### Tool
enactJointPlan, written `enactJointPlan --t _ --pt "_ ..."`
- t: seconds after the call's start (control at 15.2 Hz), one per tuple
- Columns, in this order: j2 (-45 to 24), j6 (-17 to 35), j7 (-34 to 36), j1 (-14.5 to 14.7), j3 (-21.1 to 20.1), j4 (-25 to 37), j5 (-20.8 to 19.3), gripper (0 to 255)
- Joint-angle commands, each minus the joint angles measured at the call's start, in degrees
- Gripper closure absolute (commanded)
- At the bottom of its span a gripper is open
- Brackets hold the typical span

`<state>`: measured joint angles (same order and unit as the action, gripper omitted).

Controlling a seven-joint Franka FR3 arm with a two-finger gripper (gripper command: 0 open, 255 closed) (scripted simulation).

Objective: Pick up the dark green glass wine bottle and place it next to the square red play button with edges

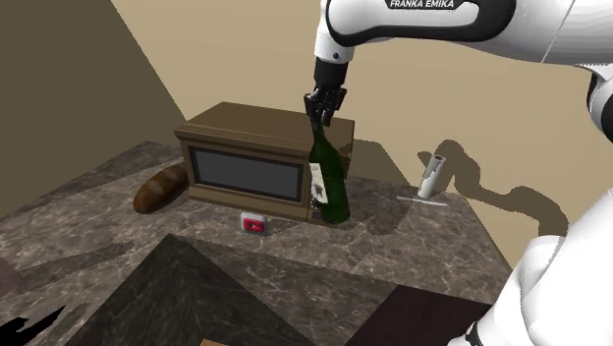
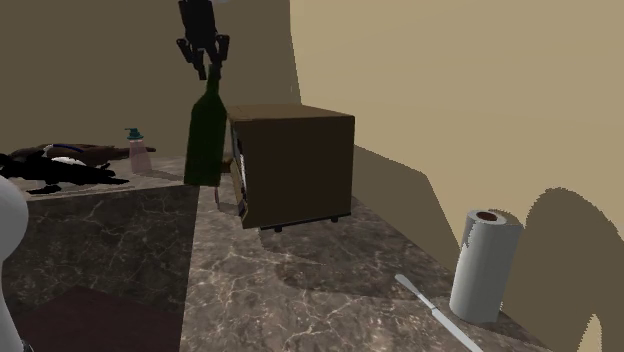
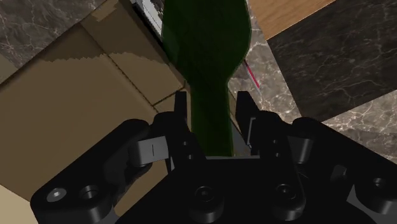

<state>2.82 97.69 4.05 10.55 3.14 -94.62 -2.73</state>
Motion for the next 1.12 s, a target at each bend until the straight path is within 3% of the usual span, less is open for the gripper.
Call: enactJointPlan --t 0.0,0.2,1.06 --pt "-1.4 -0.6 2.5 1.1 -1.3 2.0 -0.1 255" --pt "-3.6 -1.3 6.0 2.9 -3.0 4.7 -0.4 255" --pt "-2.2 9.0 6.5 2.8 -3.0 -7.1 -0.6 255"
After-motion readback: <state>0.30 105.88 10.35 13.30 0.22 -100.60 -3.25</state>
